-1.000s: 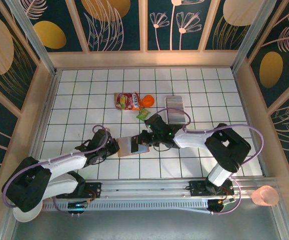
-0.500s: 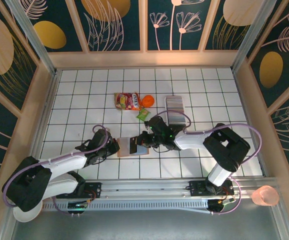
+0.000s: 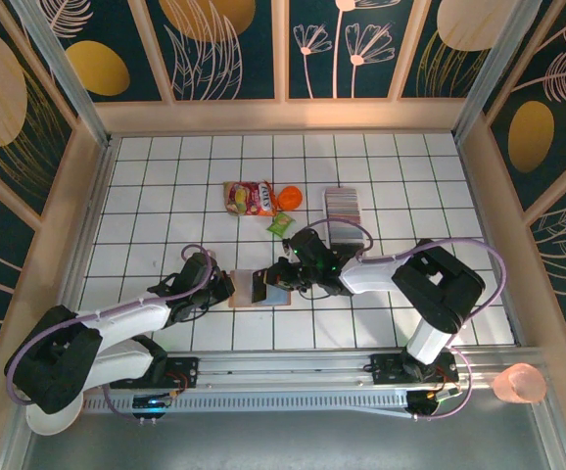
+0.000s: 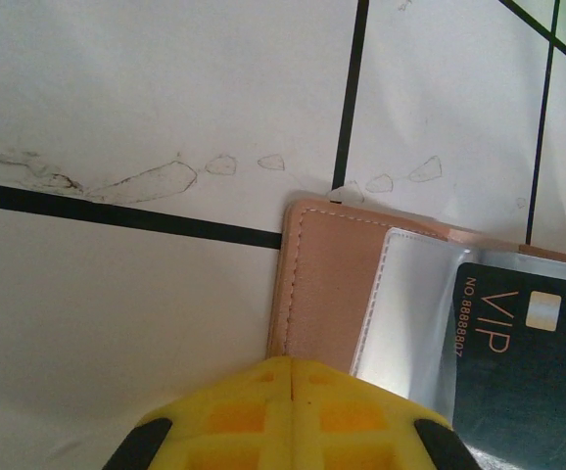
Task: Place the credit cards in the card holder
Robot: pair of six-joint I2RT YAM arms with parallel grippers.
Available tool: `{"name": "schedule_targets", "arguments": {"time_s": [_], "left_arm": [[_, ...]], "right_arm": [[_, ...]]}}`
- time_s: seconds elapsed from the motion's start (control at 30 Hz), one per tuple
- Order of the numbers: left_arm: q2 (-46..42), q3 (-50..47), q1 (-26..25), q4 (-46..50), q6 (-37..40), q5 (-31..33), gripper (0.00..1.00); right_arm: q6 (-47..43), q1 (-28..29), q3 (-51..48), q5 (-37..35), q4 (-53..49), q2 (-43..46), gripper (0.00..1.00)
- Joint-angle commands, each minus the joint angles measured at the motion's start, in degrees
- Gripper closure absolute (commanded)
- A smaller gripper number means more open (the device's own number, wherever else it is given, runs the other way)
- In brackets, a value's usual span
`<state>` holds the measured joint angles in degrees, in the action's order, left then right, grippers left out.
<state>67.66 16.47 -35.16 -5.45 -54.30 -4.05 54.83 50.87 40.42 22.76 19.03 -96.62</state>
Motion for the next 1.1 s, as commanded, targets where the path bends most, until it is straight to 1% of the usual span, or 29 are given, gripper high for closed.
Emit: {"name": "schedule_targets", "arguments": {"time_s": [0.0,0.17,0.47,1.07], "left_arm": [[-0.17,-0.78,0.00,1.90,0.34,1.31,1.00],[-1.34,-0.60,0.04,2.55,-0.06,2.35,1.00],[-0.04,-0.03,0.00,1.81,0.21,1.63,1.00],[1.57,-0.91,0.06,0.88,0.69,1.18,1.00]], "right_arm": [[0.29,0.09,0.18,-2.66,-3.21,0.00,1.00],[-0.84,0.17,0.19,-5.36,-6.98,1.42,1.00],[-0.54,0.34,0.63,-3.28,-4.98,0.00,1.00],[0.97,1.42,1.58,-1.68,-2.37,-1.72,1.00]]}}
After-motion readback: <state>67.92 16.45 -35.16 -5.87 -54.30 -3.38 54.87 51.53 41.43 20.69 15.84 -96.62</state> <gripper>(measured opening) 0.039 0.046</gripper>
